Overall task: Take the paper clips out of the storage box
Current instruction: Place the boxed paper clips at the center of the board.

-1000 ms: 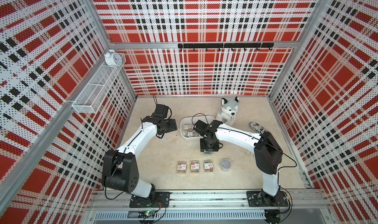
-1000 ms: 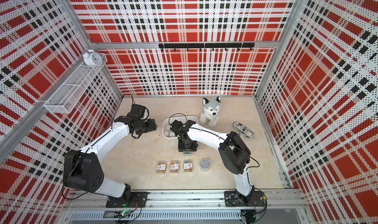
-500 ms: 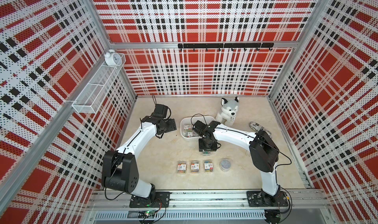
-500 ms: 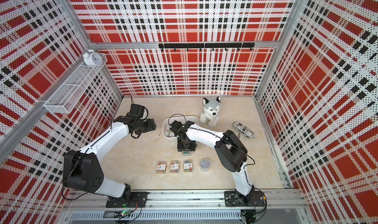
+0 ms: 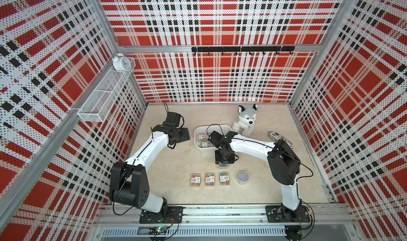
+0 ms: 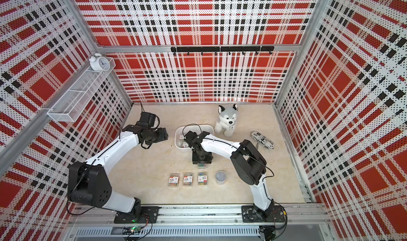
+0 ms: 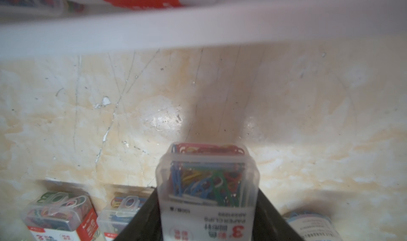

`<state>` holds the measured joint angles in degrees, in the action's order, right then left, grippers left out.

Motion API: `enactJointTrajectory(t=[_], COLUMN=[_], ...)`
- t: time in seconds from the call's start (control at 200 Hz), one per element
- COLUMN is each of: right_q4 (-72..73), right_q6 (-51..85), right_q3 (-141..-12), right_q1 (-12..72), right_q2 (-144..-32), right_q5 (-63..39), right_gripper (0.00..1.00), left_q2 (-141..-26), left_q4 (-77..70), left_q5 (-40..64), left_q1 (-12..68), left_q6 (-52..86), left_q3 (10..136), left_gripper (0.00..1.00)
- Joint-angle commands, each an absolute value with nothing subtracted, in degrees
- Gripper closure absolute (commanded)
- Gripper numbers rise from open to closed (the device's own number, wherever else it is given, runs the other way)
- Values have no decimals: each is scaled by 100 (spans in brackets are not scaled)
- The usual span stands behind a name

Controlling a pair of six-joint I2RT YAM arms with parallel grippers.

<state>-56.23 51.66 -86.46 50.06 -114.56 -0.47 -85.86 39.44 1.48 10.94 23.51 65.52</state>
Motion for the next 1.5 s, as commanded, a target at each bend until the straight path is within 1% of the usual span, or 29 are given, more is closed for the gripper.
enactJointTrajectory(t=[0.0,0.341,1.047,1.493], right_q4=[-5599,-5482,-5447,-5423], right_q6=[5150,5163,5039,5060], right_q3=[-8600,-8525,-8806,-8815], right_q1=[4983,4992,4904,4858], right_q2=[-11425,-11571,-11944,-11969], right_q5=[78,108,229,255], right_gripper=[43,43,36,40], left_q2=[-8566,-8574,-8624,-8613], left_q4=[3964,3967,3964,3959], left_q5=[147,141,142,153], left_q1=[1055,1062,1055,1055], left_q6=[2279,2246,2224,2232], left_q3=[6570,6565,6602,6592], left_gripper=[25,25,25,25])
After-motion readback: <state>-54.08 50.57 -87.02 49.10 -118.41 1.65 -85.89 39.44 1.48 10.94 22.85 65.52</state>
